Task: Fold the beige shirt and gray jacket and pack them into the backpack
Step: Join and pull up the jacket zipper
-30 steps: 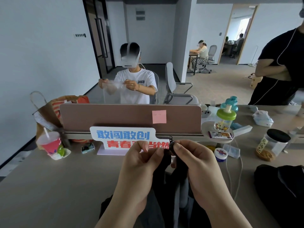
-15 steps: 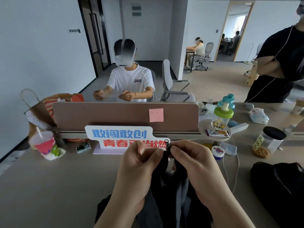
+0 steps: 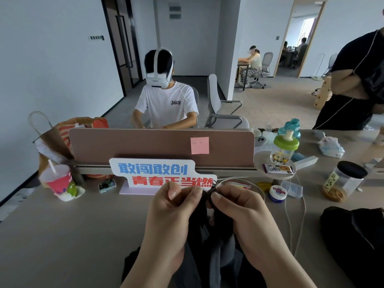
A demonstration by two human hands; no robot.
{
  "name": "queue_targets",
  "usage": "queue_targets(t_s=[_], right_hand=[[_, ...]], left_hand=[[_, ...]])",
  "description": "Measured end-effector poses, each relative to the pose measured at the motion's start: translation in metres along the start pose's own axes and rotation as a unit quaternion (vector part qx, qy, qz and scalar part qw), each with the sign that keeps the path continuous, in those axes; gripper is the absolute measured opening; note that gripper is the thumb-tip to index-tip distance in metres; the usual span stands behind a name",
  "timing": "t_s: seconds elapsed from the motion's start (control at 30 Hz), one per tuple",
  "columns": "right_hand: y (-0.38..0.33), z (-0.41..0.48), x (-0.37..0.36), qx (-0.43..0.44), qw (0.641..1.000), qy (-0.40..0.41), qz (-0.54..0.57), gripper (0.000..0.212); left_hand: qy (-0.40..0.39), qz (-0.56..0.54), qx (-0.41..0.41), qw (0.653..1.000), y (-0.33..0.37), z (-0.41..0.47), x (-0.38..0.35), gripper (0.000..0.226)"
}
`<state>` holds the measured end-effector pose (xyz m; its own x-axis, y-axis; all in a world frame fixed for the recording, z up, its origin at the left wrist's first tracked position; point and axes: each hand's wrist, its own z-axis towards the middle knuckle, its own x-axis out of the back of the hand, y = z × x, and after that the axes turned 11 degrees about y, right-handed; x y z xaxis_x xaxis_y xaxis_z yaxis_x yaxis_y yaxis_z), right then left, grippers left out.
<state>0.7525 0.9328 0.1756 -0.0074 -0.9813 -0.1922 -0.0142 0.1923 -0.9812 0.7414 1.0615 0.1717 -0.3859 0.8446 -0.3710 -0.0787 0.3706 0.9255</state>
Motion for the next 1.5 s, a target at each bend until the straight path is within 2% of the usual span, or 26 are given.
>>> queue_targets(t_s=[0.1,0.2,0.3,0.47,0.53,0.6,0.67,0.73,0.8,0.83,0.9,0.97,1.17,1.27,1.33,1.43,1.5], right_hand=[[-0.003,0.003,0.005,-0.028,0.999,-0.019,-0.004,0.015],[-0.003,0.003,0.009,0.021,0.999,-0.017,-0.041,0.017],[0.0,0.0,0.007,0.1,0.994,0.006,-0.043,0.009],[0.007,-0.003,0.0,0.132,0.991,0.019,0.012,0.026],[0.012,-0.003,-0.001,0.122,0.991,0.023,0.048,0.023],[0.017,-0.003,-0.001,0.106,0.991,0.025,0.077,0.008],[0.021,-0.003,-0.001,0.081,0.99,0.024,0.111,0.005],[0.025,-0.003,-0.002,0.062,0.988,0.013,0.141,0.015],[0.026,-0.003,-0.002,0.06,0.986,0.011,0.157,0.029],[0.025,-0.003,-0.003,0.058,0.985,0.017,0.16,0.028],[0.022,-0.003,-0.002,0.041,0.983,0.025,0.176,0.013],[0.02,-0.003,-0.001,0.011,0.98,0.016,0.196,0.009],[0.016,-0.001,0.007,-0.074,0.963,0.005,0.258,0.025],[0.015,-0.001,0.01,-0.104,0.955,-0.002,0.278,0.023],[0.016,0.0,0.011,-0.115,0.953,0.0,0.281,0.021],[0.016,0.0,0.011,-0.112,0.958,0.018,0.262,0.01],[0.015,0.0,0.011,-0.104,0.963,0.028,0.248,0.007]], left_hand=[[-0.015,0.008,0.0,1.0,0.0,-0.002,0.0,0.048],[-0.015,0.045,-0.02,0.999,-0.004,0.001,0.001,0.048],[-0.017,0.109,-0.075,0.991,-0.009,0.005,0.003,0.035],[-0.025,0.143,-0.071,0.987,-0.013,0.001,0.0,0.014],[-0.022,0.135,-0.052,0.989,-0.015,0.002,0.0,0.005],[-0.033,0.13,-0.032,0.99,-0.017,0.003,0.001,0.012],[-0.06,0.139,-0.029,0.988,-0.018,0.003,0.001,0.018],[-0.065,0.157,-0.052,0.984,-0.02,0.002,0.0,0.025],[-0.038,0.171,-0.098,0.98,-0.021,0.002,0.001,0.027],[-0.025,0.183,-0.127,0.975,-0.022,0.004,0.002,0.027],[-0.022,0.196,-0.162,0.967,-0.021,0.005,0.003,0.028],[-0.028,0.185,-0.159,0.969,-0.018,0.005,0.004,0.029],[-0.02,0.176,-0.124,0.976,-0.017,0.006,0.008,0.028],[-0.047,0.19,-0.122,0.973,-0.016,0.004,0.011,0.027],[-0.077,0.217,-0.117,0.966,-0.015,0.003,0.012,0.021],[-0.116,0.275,-0.167,0.94,-0.015,0.001,0.011,0.041],[-0.138,0.31,-0.193,0.921,-0.014,0.001,0.01,0.036]])
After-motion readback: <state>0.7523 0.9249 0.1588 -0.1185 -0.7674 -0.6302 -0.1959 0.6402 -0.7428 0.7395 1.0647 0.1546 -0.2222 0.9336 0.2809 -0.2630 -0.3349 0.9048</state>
